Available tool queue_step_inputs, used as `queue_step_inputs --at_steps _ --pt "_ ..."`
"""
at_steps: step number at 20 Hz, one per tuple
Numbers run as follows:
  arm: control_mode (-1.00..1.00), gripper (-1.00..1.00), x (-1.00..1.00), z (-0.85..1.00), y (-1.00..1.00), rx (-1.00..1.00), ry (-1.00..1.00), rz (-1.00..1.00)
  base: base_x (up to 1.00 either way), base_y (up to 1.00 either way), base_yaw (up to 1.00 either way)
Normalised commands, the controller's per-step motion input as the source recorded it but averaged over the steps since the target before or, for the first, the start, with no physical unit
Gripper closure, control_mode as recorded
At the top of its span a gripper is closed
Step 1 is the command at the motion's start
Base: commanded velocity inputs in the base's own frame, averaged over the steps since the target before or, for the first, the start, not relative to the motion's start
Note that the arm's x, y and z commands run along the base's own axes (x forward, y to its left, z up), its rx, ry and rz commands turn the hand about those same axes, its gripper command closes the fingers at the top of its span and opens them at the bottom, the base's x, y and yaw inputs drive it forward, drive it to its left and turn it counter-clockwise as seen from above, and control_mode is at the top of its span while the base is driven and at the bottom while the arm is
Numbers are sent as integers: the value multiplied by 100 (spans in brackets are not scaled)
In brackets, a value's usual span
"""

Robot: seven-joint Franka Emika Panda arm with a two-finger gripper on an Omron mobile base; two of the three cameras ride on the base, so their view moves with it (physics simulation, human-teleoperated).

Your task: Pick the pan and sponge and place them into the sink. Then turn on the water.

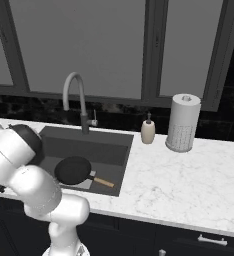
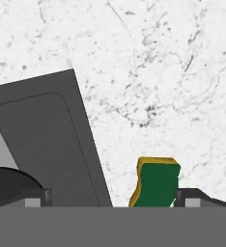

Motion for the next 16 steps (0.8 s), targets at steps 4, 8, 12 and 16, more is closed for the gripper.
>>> queue_step_inputs --at_steps 4,8,12,16 --pt "-100 -100 57 -20 38 0 2 -2 0 0 0" --pt "-100 -100 45 -32 39 0 3 -2 0 0 0" --pt "-100 -100 31 -36 35 -1 0 -3 0 0 0" --pt "-100 -100 21 -32 16 0 0 -1 0 0 0"
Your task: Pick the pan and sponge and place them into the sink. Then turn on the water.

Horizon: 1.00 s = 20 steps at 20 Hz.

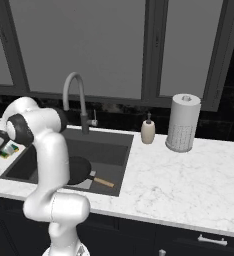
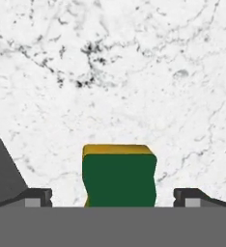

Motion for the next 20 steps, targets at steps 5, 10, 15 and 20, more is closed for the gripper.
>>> queue_step_inputs --at_steps 5,10,15,20 --pt "-100 -100 10 -32 2 0 0 -1 0 0 0" --pt "-100 -100 10 -41 -2 0 2 0 0 0 0" --pt "-100 -100 35 -39 3 -2 4 0 0 0 0" --pt "-100 -100 39 -50 2 -5 8 -1 0 0 0"
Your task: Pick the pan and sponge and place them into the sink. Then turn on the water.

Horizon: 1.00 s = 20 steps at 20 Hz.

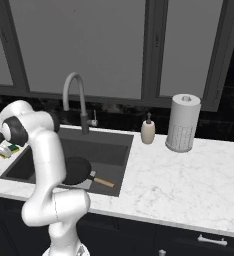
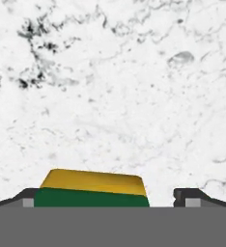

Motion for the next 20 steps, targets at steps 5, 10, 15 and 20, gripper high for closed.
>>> queue_step_inputs --at_steps 5,10,15,20 --pt "-100 100 9 -76 -3 -3 8 -4 0 0 0" --pt "-100 100 -5 -90 -55 0 0 -6 0 0 0" --pt "-100 100 -36 -35 -79 3 -2 -2 0 0 0" --pt "-100 100 -68 14 -96 10 -9 0 0 0 0"
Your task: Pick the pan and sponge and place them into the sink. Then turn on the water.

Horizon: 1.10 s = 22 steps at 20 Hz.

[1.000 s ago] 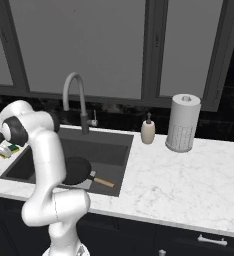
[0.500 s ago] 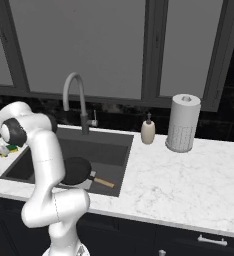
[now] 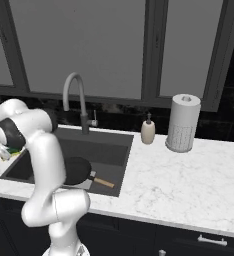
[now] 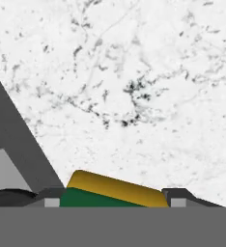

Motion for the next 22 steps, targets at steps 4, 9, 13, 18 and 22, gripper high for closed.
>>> queue_step_inputs --at_steps 4,9,13,18,22 --pt "-100 100 -65 46 -100 16 -19 0 0 0 0" --pt "-100 100 -38 92 -97 16 -3 -1 0 0 0" --pt "-100 100 -20 100 -89 11 2 -10 0 0 0" --pt "-100 100 -11 86 -90 8 15 -13 0 0 0" --pt "-100 100 -1 37 -68 1 20 -2 0 0 0"
